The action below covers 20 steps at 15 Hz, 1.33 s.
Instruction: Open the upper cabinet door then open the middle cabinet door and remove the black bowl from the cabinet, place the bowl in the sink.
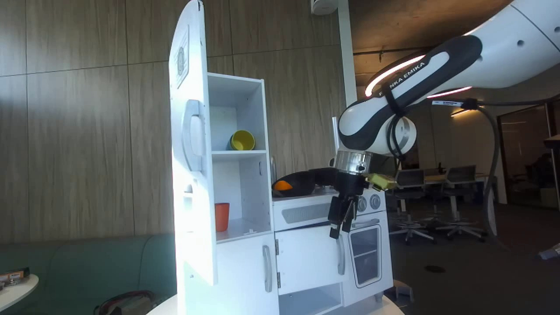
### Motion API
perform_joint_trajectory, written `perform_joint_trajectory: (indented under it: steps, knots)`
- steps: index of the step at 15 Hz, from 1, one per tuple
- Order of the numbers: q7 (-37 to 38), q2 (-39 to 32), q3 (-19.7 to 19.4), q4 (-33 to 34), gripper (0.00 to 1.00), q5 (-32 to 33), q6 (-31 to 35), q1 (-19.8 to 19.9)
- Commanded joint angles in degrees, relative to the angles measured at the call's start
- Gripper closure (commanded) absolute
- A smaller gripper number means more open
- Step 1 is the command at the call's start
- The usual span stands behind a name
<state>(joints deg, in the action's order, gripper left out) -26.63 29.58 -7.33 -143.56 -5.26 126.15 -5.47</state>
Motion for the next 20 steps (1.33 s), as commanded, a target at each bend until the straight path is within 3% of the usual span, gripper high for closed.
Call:
perform_joint_trajectory:
  steps: [1, 5, 8, 15, 20]
  knots:
    - [1.09, -1.48, 1.59, -2.10, 0.00, 7.00, 11.85, 2.98]
    - [5.75, -2.14, 3.34, -3.59, 0.00, 16.81, 22.49, 6.81]
    - [10.12, -3.60, 4.52, -3.94, 0.00, 22.51, 26.52, 9.98]
    - [8.56, -7.47, 2.50, -4.79, 0.00, 21.45, 31.18, 8.75]
    - [4.79, -6.27, 0.66, -6.21, 0.00, 18.51, 30.18, 6.12]
